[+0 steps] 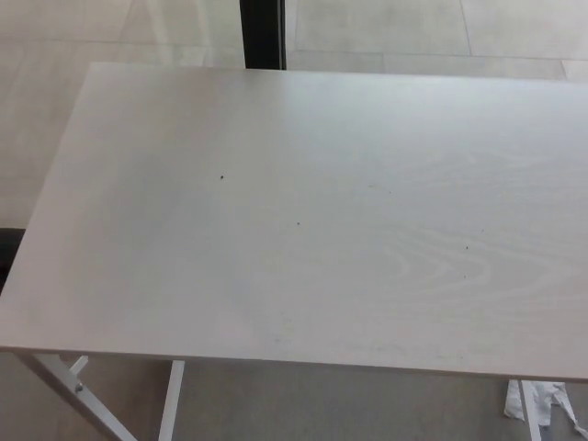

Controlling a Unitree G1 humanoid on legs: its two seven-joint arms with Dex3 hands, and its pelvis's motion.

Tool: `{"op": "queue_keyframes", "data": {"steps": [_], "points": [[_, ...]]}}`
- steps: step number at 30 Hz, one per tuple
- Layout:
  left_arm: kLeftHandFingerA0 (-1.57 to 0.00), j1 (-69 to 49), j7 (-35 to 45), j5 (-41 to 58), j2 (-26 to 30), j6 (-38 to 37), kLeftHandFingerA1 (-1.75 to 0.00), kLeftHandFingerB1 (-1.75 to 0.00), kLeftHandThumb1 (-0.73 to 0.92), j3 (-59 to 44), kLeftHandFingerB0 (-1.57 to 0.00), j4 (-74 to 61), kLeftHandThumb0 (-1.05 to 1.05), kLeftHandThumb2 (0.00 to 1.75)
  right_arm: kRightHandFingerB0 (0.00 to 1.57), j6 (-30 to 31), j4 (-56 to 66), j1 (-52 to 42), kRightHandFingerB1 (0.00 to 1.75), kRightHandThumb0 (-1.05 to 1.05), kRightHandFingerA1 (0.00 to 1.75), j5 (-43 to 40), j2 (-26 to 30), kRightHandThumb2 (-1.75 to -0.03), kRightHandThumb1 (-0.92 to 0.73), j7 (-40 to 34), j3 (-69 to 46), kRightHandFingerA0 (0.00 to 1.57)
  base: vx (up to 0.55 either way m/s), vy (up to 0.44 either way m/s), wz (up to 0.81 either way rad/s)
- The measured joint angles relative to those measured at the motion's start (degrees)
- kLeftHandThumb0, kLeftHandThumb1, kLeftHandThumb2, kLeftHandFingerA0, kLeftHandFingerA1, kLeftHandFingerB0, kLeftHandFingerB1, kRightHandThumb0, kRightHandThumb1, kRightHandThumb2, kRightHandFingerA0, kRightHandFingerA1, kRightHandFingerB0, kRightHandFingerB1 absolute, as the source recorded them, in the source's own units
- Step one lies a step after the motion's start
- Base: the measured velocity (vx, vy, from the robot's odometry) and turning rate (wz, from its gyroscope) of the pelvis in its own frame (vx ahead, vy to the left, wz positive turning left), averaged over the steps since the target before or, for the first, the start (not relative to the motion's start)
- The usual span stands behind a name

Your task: The robot uses both its hands to grab the left and right ends of a football kept in the middle of the desk infront of it, lifts it up and places it in the palm of a person

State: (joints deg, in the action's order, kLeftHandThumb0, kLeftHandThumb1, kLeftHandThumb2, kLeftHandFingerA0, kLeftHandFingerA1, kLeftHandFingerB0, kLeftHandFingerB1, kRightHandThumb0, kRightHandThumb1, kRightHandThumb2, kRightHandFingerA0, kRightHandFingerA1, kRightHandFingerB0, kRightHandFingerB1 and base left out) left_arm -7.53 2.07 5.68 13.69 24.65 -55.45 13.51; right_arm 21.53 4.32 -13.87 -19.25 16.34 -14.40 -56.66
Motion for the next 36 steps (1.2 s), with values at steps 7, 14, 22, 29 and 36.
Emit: {"op": "queue_keyframes", "data": {"steps": [7, 14, 22, 29, 36], "points": [[-0.02, -10.05, 1.4, 2.91, 0.23, -2.43, -0.71, -0.23, 0.91, -7.66, 0.0, 5.59, -0.74, 0.66, 0.0, 4.04, -4.79, 1.38, 0.19, -0.6, 1.75, -3.85, 0.15, -0.58, -0.82, -3.05, -10.01, 0.29, 0.0, 0.0, 0.0], [-0.63, -10.53, 3.66, 3.51, 1.05, -2.86, -0.65, -0.41, 0.77, -3.31, -0.32, 11.28, -0.68, 0.63, 0.02, 6.27, -16.91, 7.96, 0.16, -0.57, 1.04, -5.24, 3.43, -0.63, -0.7, -5.08, -11.53, 0.2, 0.0, 0.0, 0.0], [-0.21, -16.63, 8.64, 1.3, 2.78, -6.07, -0.7, -0.52, 0.54, 10.79, -0.12, 19.37, -0.69, 0.86, 0.04, 4.09, -29.32, 1.49, 0.39, -0.67, 1.26, -3.87, 6.15, -0.82, -0.5, 1.14, -3.19, 0.97, 0.0, 0.0, 0.0], [-0.1, -18.27, 10.9, 1.34, 3.85, -9.43, -0.71, -0.45, 0.7, 13.7, -0.12, 23.96, -0.69, 0.61, 0.01, -0.67, -34.92, -4.15, 0.34, -0.69, 0.66, -1.38, 8.68, -0.83, -0.46, 6.46, 5.04, 0.16, 0.0, 0.0, 0.0], [-0.65, -17.95, 12.7, 1.5, 4.64, -13.0, -0.56, -0.39, 0.62, 14.95, -0.58, 27.33, -0.67, 0.59, 0.12, -5.01, -37.59, -7.05, 0.39, -0.71, 1.26, -0.2, 11.2, -0.59, -0.62, 12.26, 10.43, 0.83, 0.0, 0.0, 0.0]]}}
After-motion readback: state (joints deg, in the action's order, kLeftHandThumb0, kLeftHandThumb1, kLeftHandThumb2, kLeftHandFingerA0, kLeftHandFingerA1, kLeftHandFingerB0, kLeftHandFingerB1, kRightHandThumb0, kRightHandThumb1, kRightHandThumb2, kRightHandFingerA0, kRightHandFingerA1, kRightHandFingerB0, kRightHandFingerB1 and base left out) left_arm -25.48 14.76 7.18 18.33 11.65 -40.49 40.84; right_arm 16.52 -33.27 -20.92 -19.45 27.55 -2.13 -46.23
